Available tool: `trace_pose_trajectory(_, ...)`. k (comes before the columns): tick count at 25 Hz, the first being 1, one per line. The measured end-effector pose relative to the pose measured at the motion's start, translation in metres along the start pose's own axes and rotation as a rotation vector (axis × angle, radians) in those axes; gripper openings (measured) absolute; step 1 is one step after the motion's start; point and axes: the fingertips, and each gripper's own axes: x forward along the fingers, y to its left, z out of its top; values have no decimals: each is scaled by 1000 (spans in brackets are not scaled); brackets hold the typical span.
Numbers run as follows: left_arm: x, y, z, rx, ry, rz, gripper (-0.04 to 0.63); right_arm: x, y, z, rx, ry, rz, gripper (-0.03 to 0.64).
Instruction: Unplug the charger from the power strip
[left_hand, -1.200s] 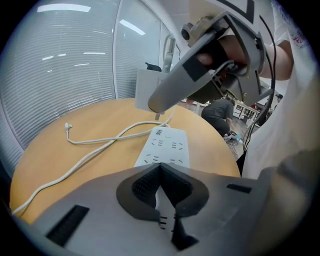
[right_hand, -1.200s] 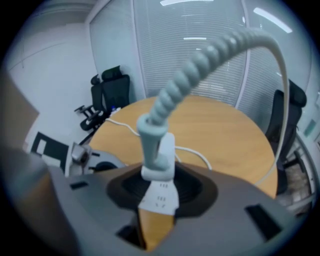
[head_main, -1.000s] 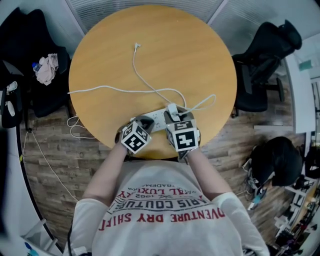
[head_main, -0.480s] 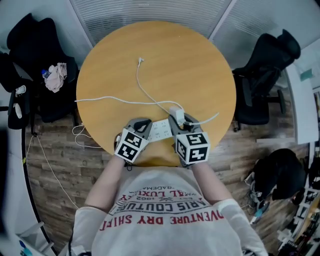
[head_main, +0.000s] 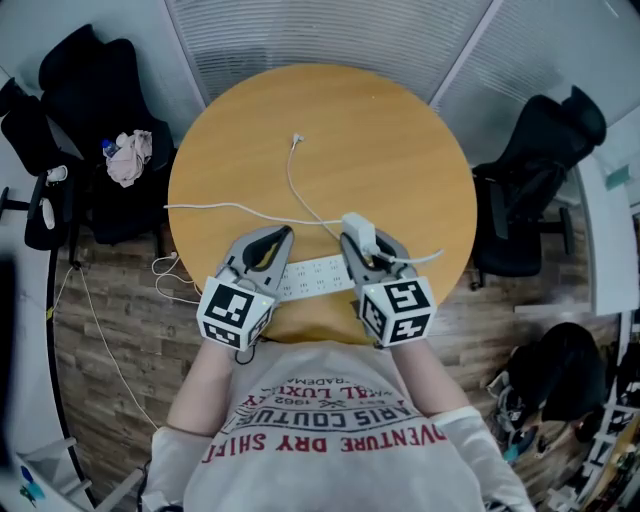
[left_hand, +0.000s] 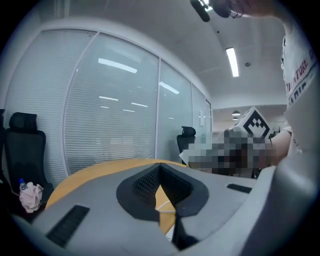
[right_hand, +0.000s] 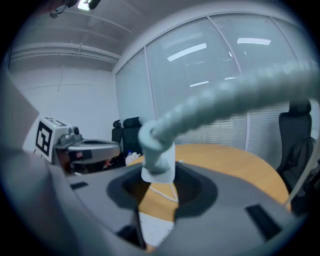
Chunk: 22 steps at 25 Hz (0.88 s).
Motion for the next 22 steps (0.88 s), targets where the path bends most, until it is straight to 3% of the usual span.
trace_pose_trajectory(4,-22,14,23,10,-79,73,31,-4,1,10,22,-27,-6,155)
trace_pose_trajectory(8,-33,19,32,3,-112,98,31,-7,3,15,10,-44,-5,155)
trace_pose_trajectory(22,-29,24,24,-41,-99,92,31,-5,6,12,-14,-19,-23,153)
